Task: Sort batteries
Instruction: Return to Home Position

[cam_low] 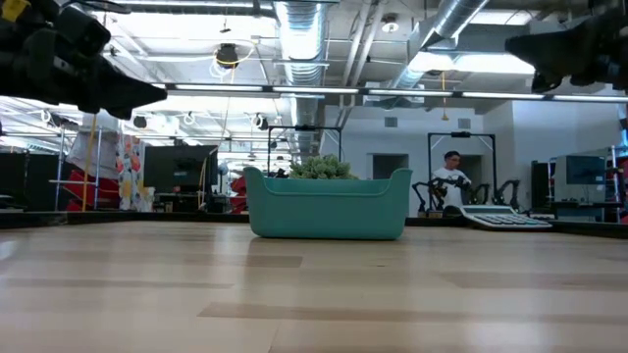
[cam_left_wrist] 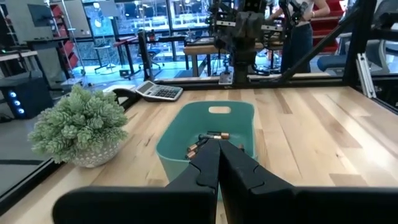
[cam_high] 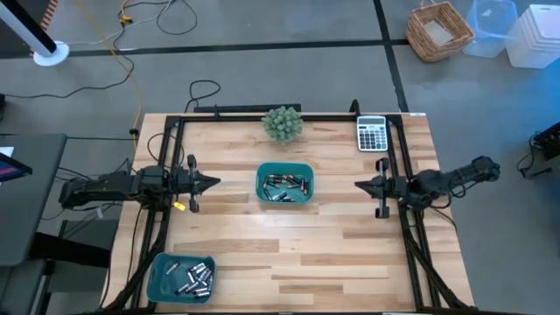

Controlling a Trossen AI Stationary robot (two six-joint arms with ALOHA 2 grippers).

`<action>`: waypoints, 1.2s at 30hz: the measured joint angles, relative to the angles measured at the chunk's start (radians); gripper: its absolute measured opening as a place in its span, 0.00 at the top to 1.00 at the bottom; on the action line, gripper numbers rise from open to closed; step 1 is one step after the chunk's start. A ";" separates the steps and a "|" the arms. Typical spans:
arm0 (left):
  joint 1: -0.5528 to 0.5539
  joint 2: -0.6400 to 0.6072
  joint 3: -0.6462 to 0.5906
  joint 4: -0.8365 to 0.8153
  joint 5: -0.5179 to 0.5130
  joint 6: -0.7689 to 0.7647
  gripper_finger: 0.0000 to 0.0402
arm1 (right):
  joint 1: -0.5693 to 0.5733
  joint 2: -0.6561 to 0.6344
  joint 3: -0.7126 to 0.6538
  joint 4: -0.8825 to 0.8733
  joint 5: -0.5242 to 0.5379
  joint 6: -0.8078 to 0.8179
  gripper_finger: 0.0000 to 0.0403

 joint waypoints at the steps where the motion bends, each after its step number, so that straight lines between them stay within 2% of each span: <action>1: 0.000 0.000 0.000 0.002 0.004 0.000 1.00 | -0.021 -0.012 0.000 -0.006 -0.030 0.003 1.00; 5: 0.000 0.000 -0.006 0.012 0.029 0.000 1.00 | -0.120 -0.050 0.000 -0.104 -0.122 0.053 1.00; 11: 0.000 0.000 -0.051 0.087 0.031 -0.017 1.00 | -0.225 -0.073 0.000 -0.127 -0.242 0.079 1.00; 23: 0.000 0.000 -0.057 0.078 0.031 -0.035 1.00 | -0.270 -0.072 -0.001 -0.236 -0.251 0.126 1.00; 36: 0.000 0.000 -0.059 0.066 0.063 -0.023 1.00 | -0.268 -0.072 -0.001 -0.246 -0.253 0.142 0.97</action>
